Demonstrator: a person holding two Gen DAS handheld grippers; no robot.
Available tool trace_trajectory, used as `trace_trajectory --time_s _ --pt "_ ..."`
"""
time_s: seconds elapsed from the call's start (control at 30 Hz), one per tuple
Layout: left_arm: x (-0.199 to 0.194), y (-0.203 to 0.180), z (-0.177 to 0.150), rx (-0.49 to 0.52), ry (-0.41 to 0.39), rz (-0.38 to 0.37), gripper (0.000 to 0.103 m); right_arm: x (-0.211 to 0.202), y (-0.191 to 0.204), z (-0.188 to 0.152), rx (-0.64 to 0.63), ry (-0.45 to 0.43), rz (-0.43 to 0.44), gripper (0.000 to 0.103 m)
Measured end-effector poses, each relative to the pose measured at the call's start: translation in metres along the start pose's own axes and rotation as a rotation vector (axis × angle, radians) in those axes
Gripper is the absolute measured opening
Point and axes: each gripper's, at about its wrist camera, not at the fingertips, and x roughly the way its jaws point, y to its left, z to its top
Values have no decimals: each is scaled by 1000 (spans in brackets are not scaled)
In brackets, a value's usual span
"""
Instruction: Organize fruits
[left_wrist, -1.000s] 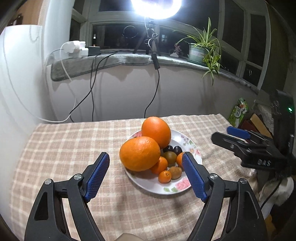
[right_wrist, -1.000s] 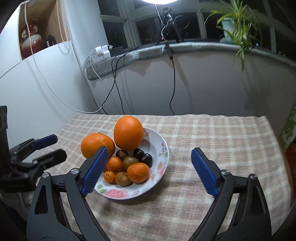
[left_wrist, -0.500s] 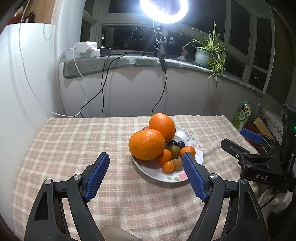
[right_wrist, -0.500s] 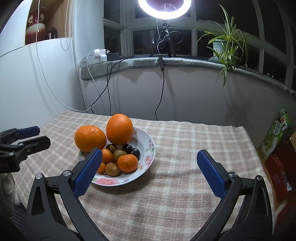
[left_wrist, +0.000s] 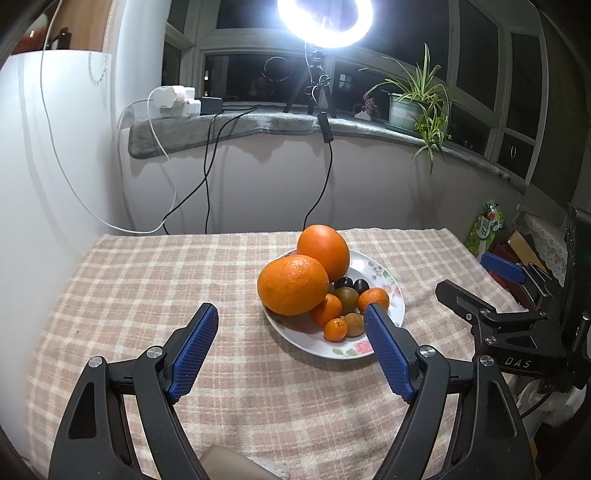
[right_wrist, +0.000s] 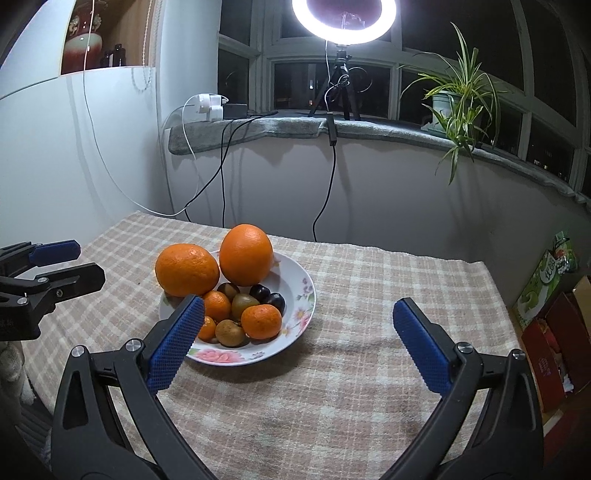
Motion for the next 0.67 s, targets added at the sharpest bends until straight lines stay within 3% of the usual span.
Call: trace_trajectory --time_s 0.67 --pt "2 0 -3 18 -10 3 81 8 -7 -6 0 32 -22 103"
